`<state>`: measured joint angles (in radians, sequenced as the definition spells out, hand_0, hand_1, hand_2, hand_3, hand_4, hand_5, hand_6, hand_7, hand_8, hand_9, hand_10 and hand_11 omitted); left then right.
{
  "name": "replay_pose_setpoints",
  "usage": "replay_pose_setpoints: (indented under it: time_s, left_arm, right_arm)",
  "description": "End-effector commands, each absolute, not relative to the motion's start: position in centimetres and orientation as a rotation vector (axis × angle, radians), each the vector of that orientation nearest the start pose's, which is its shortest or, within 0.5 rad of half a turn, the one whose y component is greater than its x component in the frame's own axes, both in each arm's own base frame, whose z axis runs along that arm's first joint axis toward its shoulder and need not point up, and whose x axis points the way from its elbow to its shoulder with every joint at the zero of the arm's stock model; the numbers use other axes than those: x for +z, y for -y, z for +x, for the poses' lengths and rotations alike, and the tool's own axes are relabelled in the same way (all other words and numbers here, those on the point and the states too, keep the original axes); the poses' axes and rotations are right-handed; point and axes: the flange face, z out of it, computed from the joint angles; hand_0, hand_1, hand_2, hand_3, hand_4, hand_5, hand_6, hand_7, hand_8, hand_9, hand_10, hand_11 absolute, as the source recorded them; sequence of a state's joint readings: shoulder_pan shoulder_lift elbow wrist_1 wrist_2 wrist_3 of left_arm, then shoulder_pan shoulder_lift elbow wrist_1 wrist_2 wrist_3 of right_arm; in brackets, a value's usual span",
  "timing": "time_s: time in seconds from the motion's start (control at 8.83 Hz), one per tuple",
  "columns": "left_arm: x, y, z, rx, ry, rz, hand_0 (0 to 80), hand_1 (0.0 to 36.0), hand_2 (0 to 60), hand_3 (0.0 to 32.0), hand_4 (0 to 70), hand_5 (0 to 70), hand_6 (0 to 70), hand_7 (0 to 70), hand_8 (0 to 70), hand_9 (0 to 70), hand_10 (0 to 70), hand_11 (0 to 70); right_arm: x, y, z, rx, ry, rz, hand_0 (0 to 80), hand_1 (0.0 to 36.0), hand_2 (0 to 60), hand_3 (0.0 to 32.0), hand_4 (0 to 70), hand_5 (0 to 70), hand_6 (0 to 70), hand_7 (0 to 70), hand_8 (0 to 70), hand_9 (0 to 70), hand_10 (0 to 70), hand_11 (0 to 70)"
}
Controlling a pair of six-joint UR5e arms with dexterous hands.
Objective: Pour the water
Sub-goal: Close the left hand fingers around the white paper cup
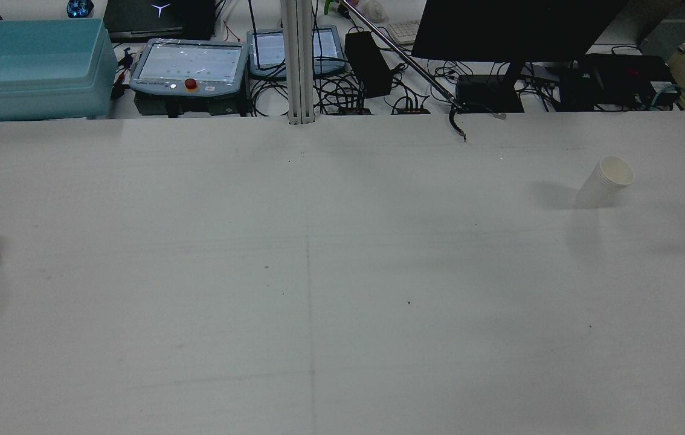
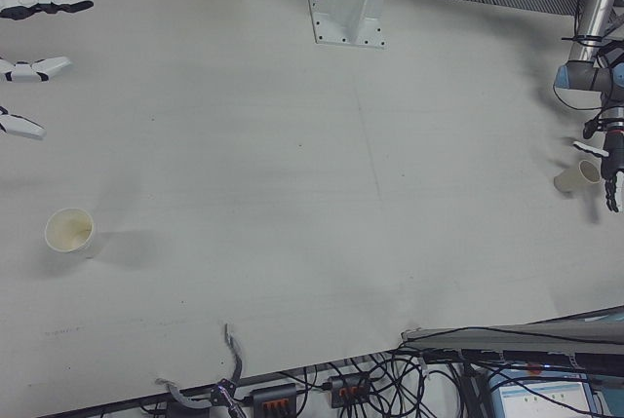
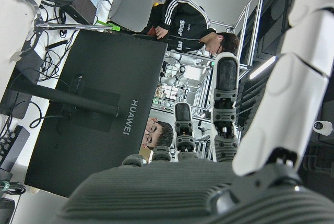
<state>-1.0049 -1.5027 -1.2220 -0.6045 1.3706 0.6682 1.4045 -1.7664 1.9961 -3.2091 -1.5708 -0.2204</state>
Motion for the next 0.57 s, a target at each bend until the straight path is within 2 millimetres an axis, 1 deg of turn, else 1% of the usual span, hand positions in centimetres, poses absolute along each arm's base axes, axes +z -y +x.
replay_pose_setpoints:
  time_s: [0.0,0.23,0.45]
  left_arm:
    - [80.6,46.0,13.4,-1.424,-2.017,0.264,47.1,6.1,0.0,2.2,9.8,0.0,0.0,3.0,0.0,0.0,0.0,0.0]
    - [79.8,46.9,14.1,-1.421,-2.035,0.256,47.2,6.1,0.0,1.2,10.7,0.0,0.0,3.3,0.0,0.0,0.0,0.0]
    - [78.5,48.8,15.4,-1.424,-2.025,0.262,47.3,5.9,0.0,0.0,13.3,0.0,0.0,3.9,0.0,0.0,0.0,0.0]
  right_arm:
    - [57.5,42.7,6.3,-2.182,-2.597,-0.070,51.0,12.8,6.6,0.0,37.1,32.9,13.5,27.1,1.7,4.0,0.0,0.0]
    - [58.3,42.0,6.4,-2.206,-2.582,-0.064,50.9,12.7,5.8,0.0,35.6,32.2,12.9,26.4,1.5,3.8,0.0,0.0]
    - [58.4,41.9,6.4,-2.210,-2.578,-0.066,50.5,12.5,5.3,0.0,33.8,31.8,12.0,25.2,1.4,3.6,0.0,0.0]
